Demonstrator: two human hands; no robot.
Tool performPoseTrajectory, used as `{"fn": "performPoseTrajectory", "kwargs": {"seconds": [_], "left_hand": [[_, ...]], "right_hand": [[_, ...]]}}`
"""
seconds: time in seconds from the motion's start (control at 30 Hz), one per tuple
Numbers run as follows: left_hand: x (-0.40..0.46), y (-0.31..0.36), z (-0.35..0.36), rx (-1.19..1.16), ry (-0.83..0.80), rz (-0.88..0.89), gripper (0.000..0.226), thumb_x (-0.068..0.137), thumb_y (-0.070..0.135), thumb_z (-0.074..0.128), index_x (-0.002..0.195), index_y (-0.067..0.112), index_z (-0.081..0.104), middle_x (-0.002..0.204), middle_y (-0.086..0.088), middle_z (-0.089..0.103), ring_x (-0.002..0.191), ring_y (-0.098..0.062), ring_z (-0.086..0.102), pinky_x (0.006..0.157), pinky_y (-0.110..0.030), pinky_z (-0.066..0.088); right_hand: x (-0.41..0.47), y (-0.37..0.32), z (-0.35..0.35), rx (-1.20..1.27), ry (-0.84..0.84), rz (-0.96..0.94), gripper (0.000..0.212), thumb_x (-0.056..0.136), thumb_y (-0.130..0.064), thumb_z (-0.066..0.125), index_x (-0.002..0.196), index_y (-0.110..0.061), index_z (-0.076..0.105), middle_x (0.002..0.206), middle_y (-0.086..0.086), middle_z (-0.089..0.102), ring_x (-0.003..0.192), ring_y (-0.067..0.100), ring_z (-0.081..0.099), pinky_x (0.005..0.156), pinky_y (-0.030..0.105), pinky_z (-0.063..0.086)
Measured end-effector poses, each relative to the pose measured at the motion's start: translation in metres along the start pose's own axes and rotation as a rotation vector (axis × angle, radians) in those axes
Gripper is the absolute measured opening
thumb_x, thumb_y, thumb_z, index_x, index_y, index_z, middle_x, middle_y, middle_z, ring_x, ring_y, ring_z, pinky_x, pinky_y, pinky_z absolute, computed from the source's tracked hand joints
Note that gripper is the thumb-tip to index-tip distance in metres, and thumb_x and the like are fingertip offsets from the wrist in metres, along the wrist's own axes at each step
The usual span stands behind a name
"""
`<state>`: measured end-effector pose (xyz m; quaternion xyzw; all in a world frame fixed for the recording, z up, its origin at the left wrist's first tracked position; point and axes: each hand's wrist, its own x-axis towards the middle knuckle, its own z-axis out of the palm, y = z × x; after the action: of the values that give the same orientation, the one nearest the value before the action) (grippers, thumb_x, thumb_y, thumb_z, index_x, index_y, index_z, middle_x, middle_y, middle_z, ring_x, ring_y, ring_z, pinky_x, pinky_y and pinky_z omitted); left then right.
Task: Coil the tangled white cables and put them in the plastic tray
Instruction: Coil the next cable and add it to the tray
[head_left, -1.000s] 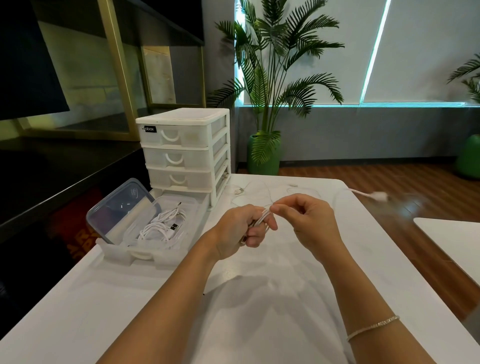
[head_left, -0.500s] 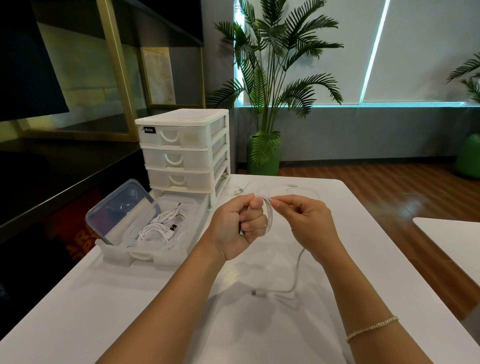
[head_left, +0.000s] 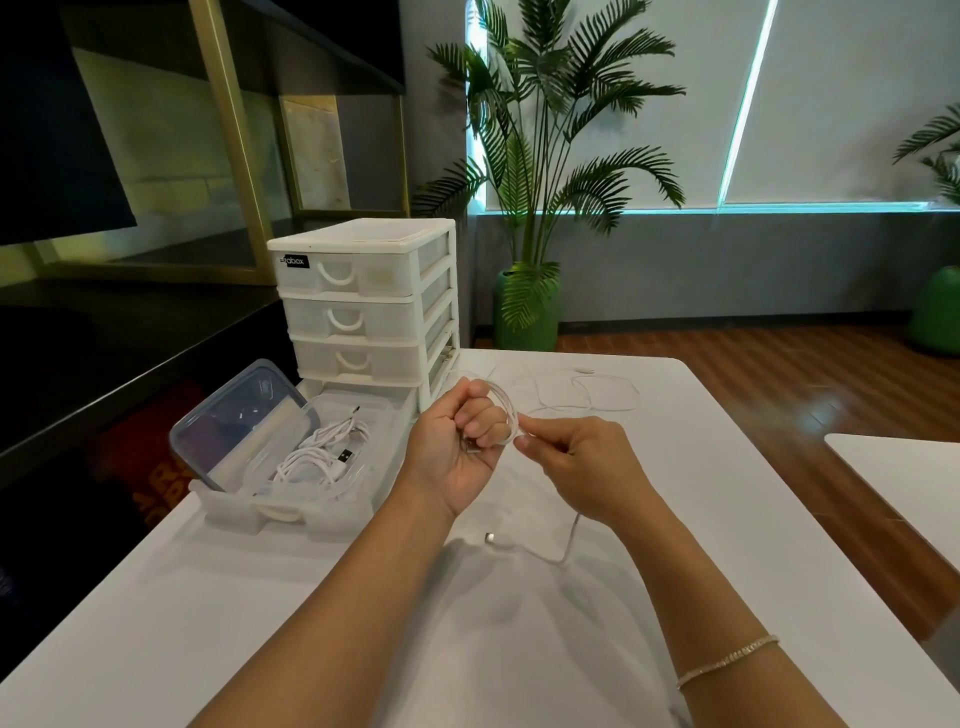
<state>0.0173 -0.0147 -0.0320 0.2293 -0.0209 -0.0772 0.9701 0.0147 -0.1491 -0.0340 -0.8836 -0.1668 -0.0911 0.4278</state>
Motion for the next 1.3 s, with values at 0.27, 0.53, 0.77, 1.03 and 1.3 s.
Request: {"fn": "performPoseTrajectory", "kwargs": {"seconds": [0.27, 0.53, 0.77, 1.03, 1.3], "left_hand": [[0.001, -0.002, 0.007, 0.462, 0.233, 0.161, 0.040, 0.102, 0.027, 0.029, 0.073, 0.010, 0.050, 0.041, 0.004, 0.045, 0.042, -0.007, 0.047, 0.046, -0.019, 0.046], [0.003, -0.001, -0.002, 1.299, 0.253, 0.252, 0.039, 0.101, 0.030, 0.032, 0.075, 0.015, 0.056, 0.059, 0.000, 0.062, 0.064, -0.016, 0.057, 0.072, -0.031, 0.048], [-0.005, -0.009, 0.003, 1.368, 0.106, -0.072, 0.045, 0.100, 0.036, 0.031, 0.069, 0.015, 0.055, 0.049, 0.003, 0.048, 0.052, -0.012, 0.046, 0.059, -0.022, 0.033], [-0.009, -0.006, 0.005, 0.965, -0.059, -0.262, 0.043, 0.095, 0.021, 0.020, 0.072, 0.006, 0.053, 0.048, -0.001, 0.038, 0.048, -0.014, 0.038, 0.050, -0.024, 0.034], [-0.010, -0.018, 0.014, 1.180, -0.054, -0.105, 0.028, 0.090, 0.002, 0.032, 0.069, 0.011, 0.049, 0.063, -0.002, 0.049, 0.063, -0.013, 0.046, 0.071, -0.030, 0.038]], "right_hand": [[-0.004, -0.006, 0.002, -0.155, -0.148, 0.009, 0.023, 0.087, -0.030, 0.062, 0.104, -0.019, 0.072, 0.098, 0.002, 0.073, 0.083, 0.018, 0.063, 0.082, 0.033, 0.053], [-0.005, -0.012, -0.003, -0.297, -0.076, -0.062, 0.017, 0.086, -0.035, 0.061, 0.096, -0.027, 0.072, 0.089, -0.009, 0.068, 0.079, 0.010, 0.057, 0.077, 0.034, 0.052], [0.000, -0.006, -0.008, -0.186, 0.042, -0.090, 0.005, 0.090, -0.029, 0.055, 0.089, -0.026, 0.059, 0.095, -0.008, 0.054, 0.084, 0.007, 0.050, 0.078, 0.025, 0.046], [0.001, -0.003, -0.002, 0.006, 0.032, 0.021, 0.011, 0.097, -0.028, 0.041, 0.090, -0.021, 0.048, 0.071, -0.014, 0.051, 0.065, 0.003, 0.050, 0.057, 0.011, 0.036], [0.004, -0.004, -0.007, -0.025, 0.093, 0.061, 0.011, 0.099, -0.030, 0.035, 0.095, -0.023, 0.043, 0.083, -0.003, 0.055, 0.066, 0.009, 0.051, 0.057, 0.018, 0.040]]}}
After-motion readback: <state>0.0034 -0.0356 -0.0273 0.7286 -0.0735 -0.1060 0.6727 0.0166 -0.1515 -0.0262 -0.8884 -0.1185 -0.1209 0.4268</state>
